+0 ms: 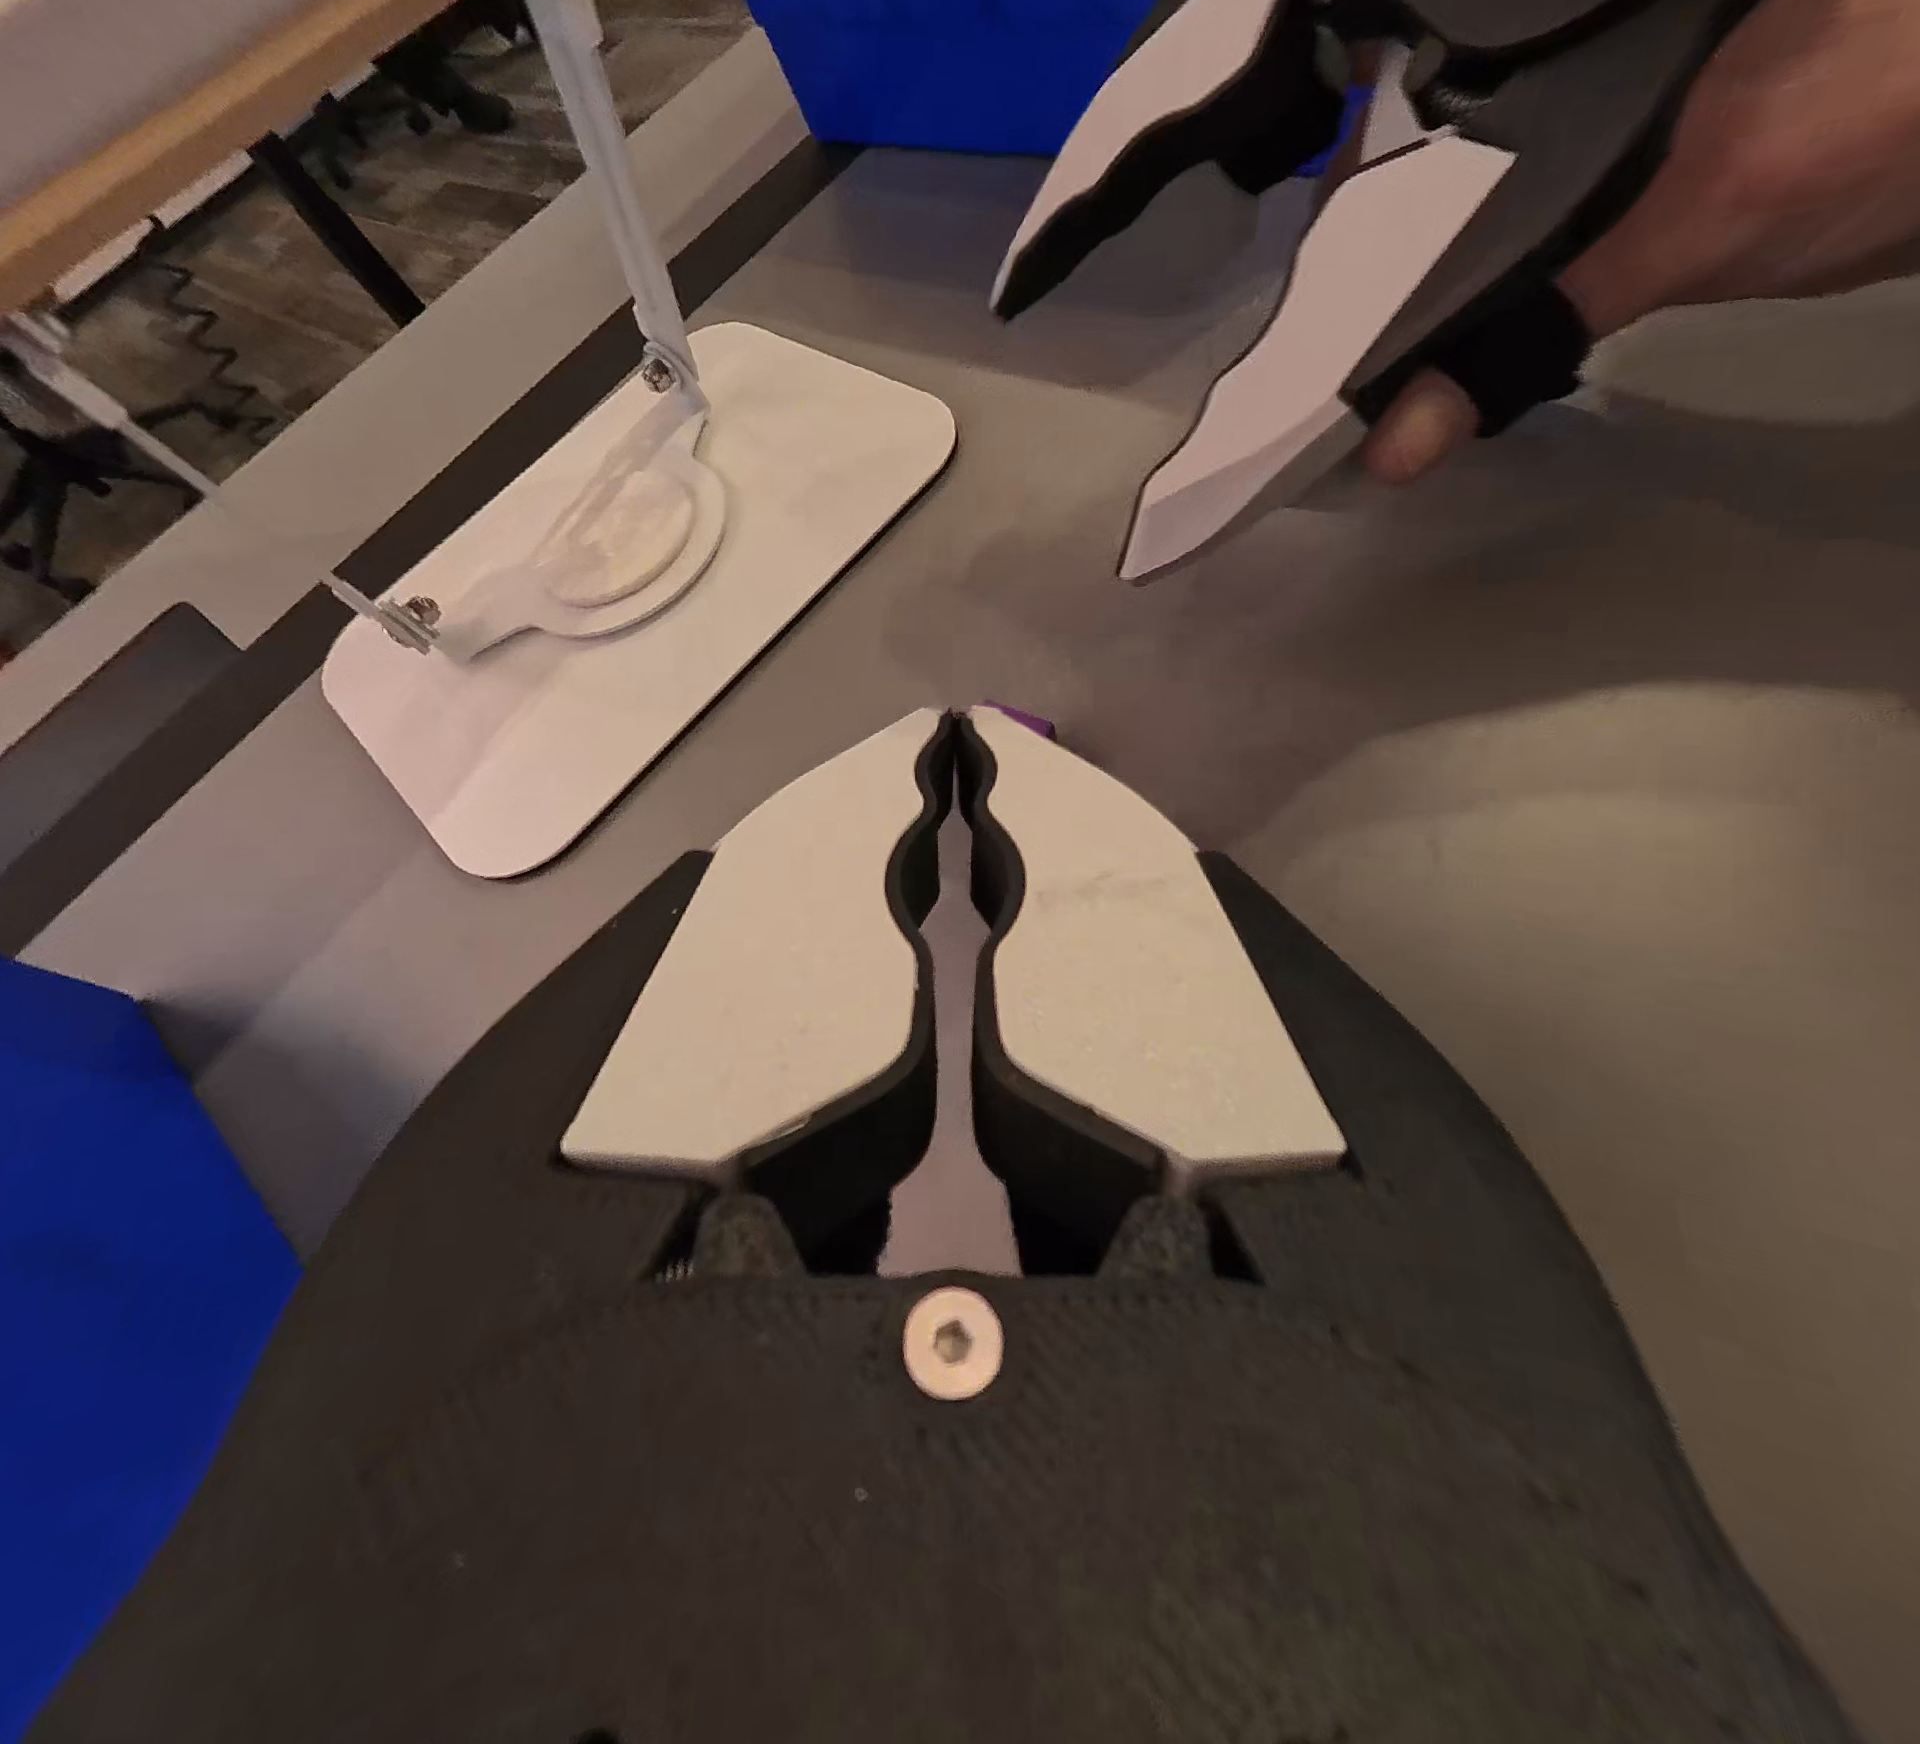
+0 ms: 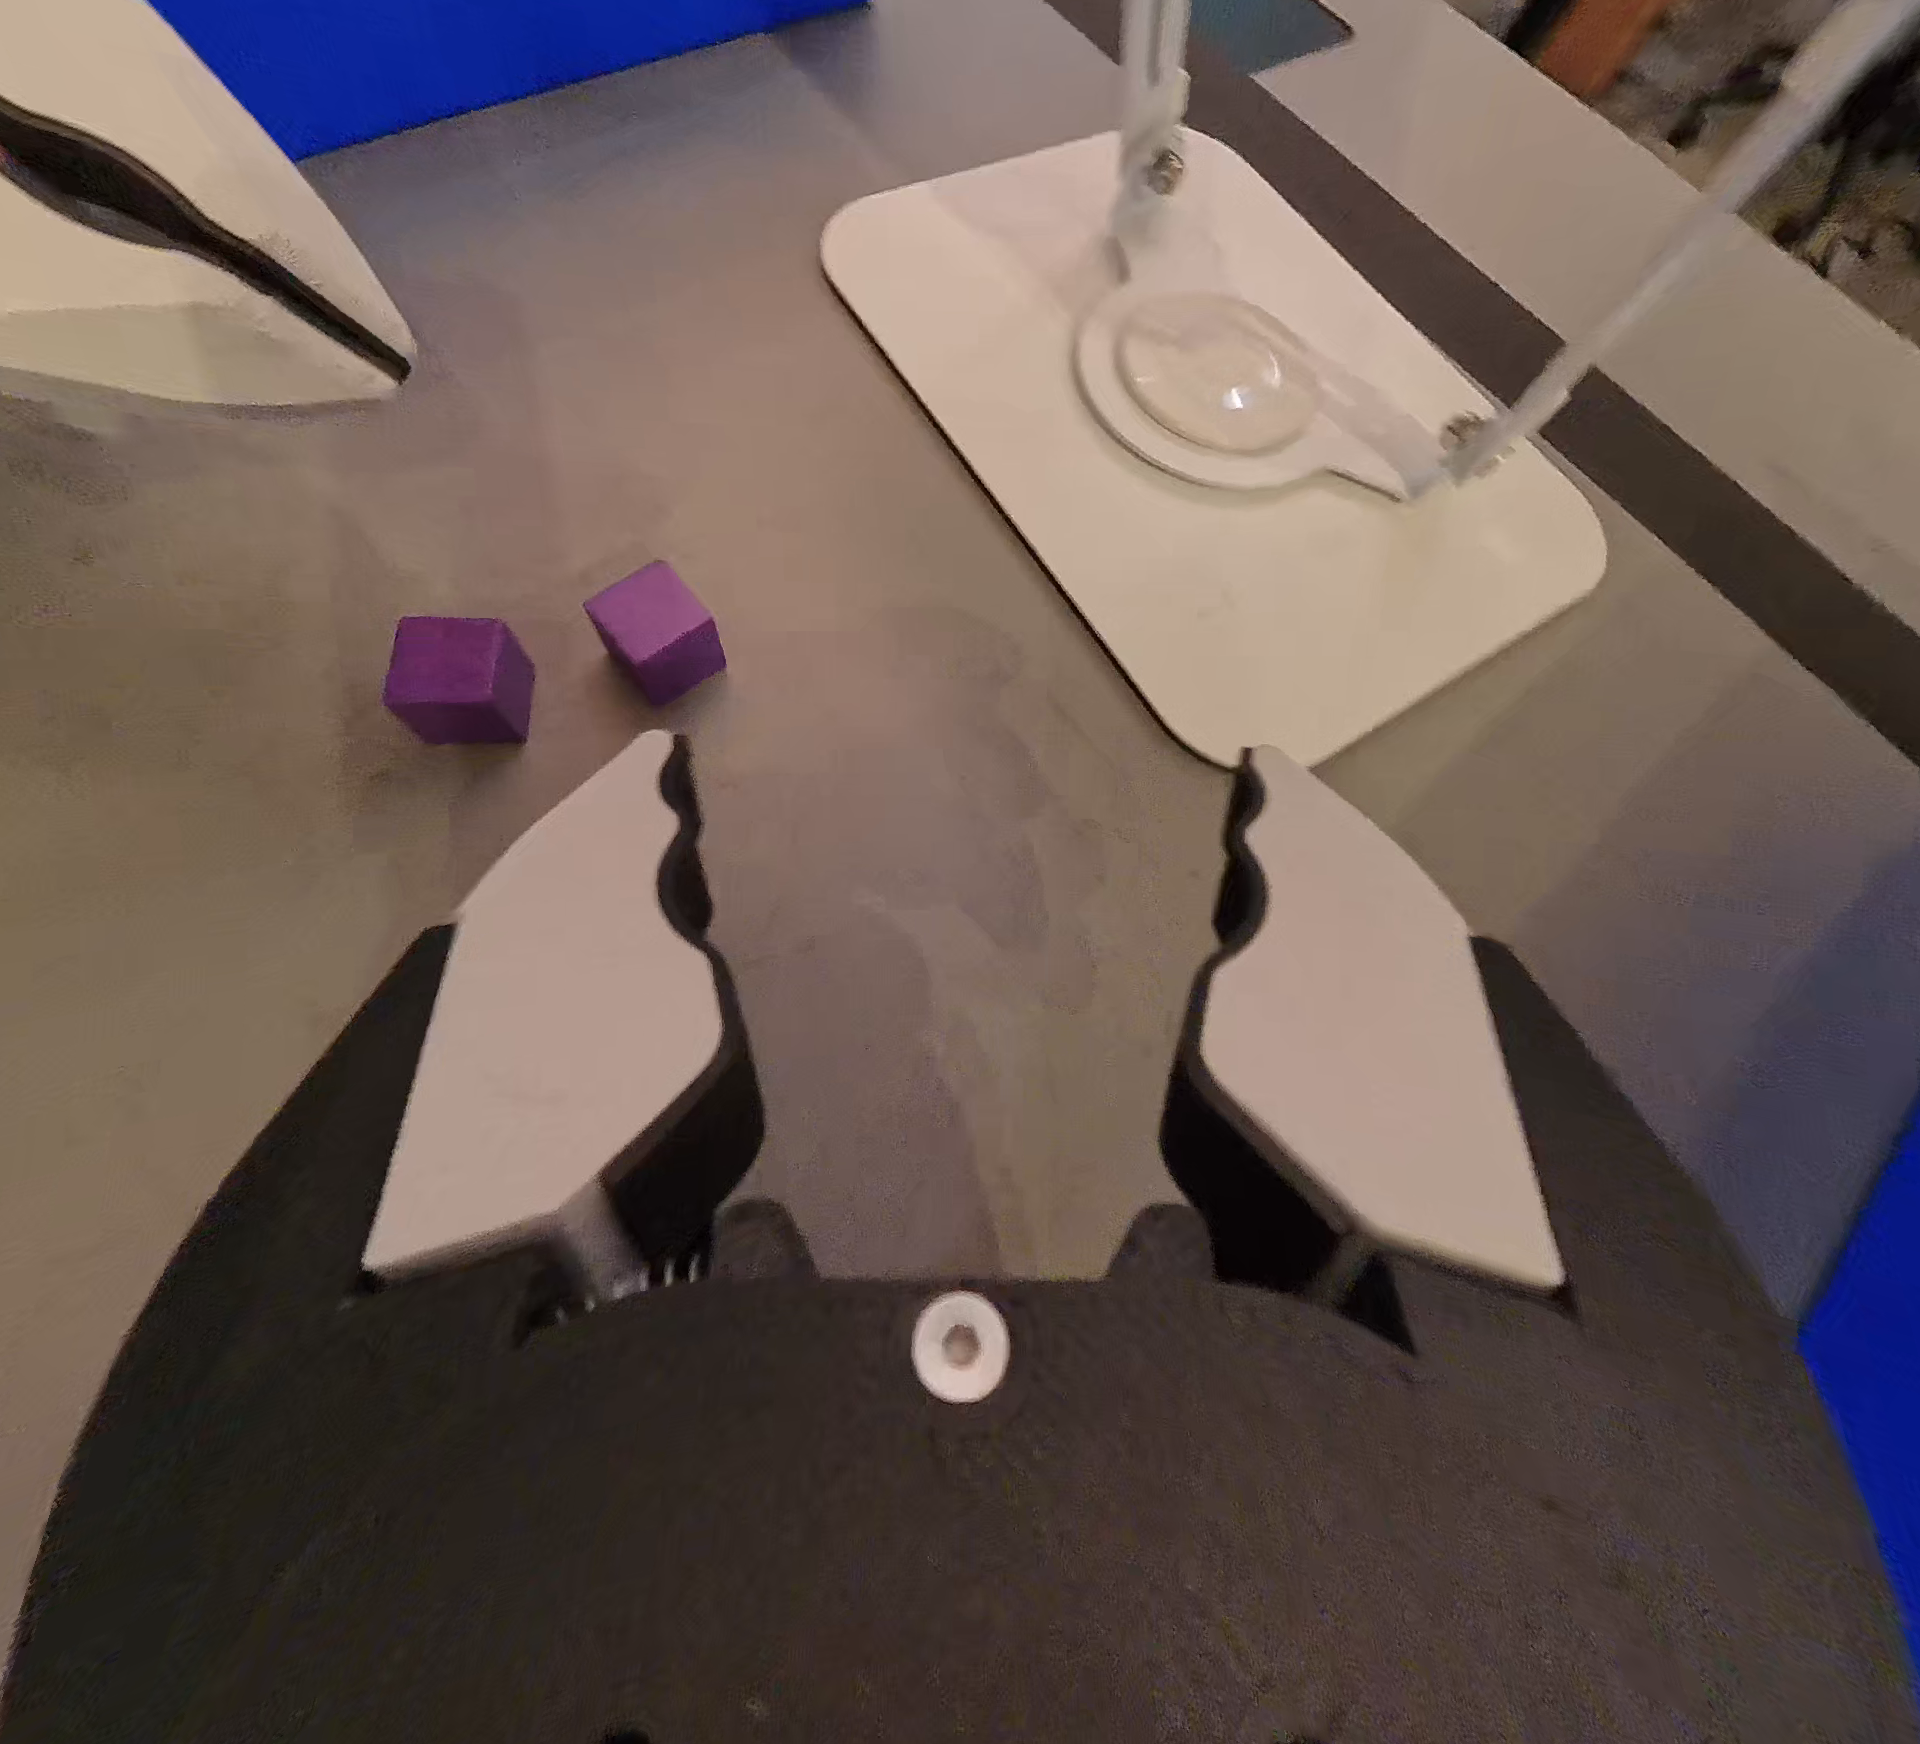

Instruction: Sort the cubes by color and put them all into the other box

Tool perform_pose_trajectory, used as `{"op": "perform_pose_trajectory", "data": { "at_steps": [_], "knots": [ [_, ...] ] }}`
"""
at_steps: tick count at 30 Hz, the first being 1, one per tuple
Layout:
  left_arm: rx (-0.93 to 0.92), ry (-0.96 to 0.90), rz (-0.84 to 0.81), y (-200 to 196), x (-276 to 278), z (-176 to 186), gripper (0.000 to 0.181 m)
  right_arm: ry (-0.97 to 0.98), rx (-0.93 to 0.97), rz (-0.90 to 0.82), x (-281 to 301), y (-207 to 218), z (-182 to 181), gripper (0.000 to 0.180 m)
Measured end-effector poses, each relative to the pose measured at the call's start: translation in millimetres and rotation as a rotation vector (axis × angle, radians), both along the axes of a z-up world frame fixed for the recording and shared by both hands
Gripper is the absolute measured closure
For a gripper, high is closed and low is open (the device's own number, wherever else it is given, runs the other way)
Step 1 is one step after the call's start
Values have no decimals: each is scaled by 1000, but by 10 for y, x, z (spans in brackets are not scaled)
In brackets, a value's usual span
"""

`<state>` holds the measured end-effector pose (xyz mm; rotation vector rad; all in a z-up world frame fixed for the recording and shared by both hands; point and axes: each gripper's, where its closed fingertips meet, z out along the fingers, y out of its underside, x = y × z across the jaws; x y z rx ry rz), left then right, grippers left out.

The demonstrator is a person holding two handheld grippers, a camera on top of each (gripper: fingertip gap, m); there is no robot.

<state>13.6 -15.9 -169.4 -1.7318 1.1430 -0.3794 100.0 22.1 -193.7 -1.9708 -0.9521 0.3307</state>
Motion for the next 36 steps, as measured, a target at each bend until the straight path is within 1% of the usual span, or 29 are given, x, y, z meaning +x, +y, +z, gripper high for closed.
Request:
{"op": "perform_pose_trajectory", "data": {
  "at_steps": [1,2,3,4,5,7,10,12,15,17,19,21,24,26,29,31,33,35,36],
  "knots": [
    [-4,-9,18,26,-11,-7,175,13,-14,-34,33,-5,-10,72],
    [2,-21,37,53,-17,2,169,23,-15,-69,68,-6,-15,66],
    [7,-30,47,72,-12,9,163,27,-7,-91,97,-17,-19,65],
    [10,-31,64,96,-11,7,153,29,-4,-108,124,-36,-28,60],
    [14,-31,87,126,-12,-2,138,31,-7,-135,166,-47,-38,57],
    [13,-13,109,161,-1,-47,122,62,1,-187,246,-63,-40,57],
    [8,-30,150,229,-15,-41,109,62,5,-234,348,-72,-84,52],
    [-10,-50,180,268,-28,-33,99,74,29,-251,383,-48,-48,54],
    [22,-51,233,353,-120,5,90,43,38,-292,433,-14,-79,46],
    [21,-60,262,384,-179,1,87,29,58,-297,427,-6,-71,48],
    [11,-69,277,405,-208,-10,87,27,77,-293,414,-2,-41,54],
    [19,-64,302,432,-231,-24,86,32,95,-304,420,9,-11,54],
    [49,-60,331,479,-276,-18,76,30,101,-324,453,25,-9,53],
    [41,-75,338,496,-292,-23,75,37,119,-325,459,32,19,55],
    [41,-74,335,504,-312,-35,81,36,135,-332,490,35,56,62],
    [57,-87,331,505,-330,4,90,47,148,-346,520,43,91,65],
    [54,-92,339,516,-348,3,91,55,165,-361,549,50,124,71],
    [53,-95,335,513,-347,-4,100,55,184,-383,585,61,155,70],
    [58,-100,338,515,-352,2,101,59,196,-388,595,59,179,76]
  ]
}}
